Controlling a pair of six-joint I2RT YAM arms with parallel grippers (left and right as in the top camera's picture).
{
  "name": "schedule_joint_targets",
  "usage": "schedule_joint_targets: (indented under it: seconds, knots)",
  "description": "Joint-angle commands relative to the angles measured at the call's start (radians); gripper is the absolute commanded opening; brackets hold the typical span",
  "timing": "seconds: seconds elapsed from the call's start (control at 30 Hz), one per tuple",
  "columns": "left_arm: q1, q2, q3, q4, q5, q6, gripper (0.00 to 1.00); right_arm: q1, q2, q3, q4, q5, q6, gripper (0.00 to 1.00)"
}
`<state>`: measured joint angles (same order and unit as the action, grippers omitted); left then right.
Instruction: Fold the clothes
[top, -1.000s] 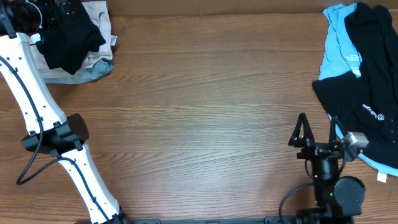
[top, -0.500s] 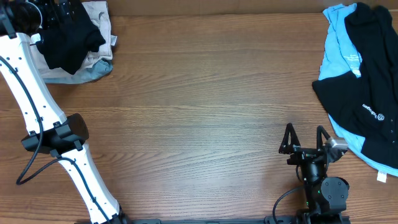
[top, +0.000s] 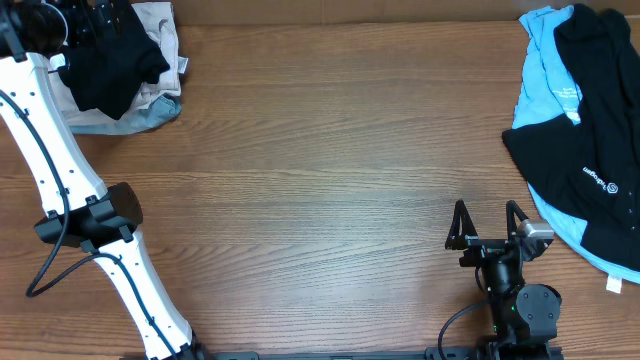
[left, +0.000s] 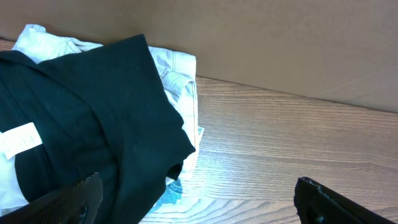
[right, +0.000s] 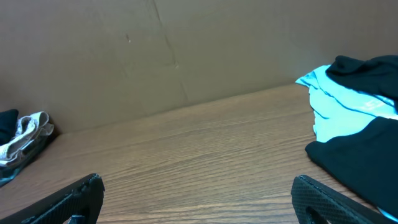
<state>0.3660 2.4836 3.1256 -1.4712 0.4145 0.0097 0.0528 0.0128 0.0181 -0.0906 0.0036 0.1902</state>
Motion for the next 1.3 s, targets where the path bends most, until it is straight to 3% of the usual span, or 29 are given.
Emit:
schedule_joint_targets:
  seconds: [0.0,0.5,0.6,1.1,1.17,1.27]
  knots:
    - [-0.003,-0.003,0.001,0.001,-0.003,0.013,1.00,-0.004,-0.010,-0.010,0.006,-0.006,-0.008,1.00]
    - [-0.022,-0.015,-0.006,0.001,-0.003,0.013,1.00,-0.004,-0.010,-0.010,0.006,-0.006,-0.008,1.00]
    - [-0.051,-0.080,-0.079,0.001,-0.004,0.013,1.00,-0.004,-0.010,-0.010,0.006,-0.006,-0.008,1.00]
    - [-0.351,-0.855,-1.128,0.010,-0.003,0.013,1.00,-0.004,-0.010,-0.010,0.006,-0.006,-0.008,1.00]
    - [-0.406,-0.996,-1.338,0.009,-0.004,0.013,1.00,-0.004,-0.010,-0.010,0.006,-0.006,-0.008,1.00]
    - [-0.413,-1.102,-1.465,0.028,-0.036,0.013,1.00,-0.004,-0.010,-0.010,0.006,-0.006,-0.008,1.00]
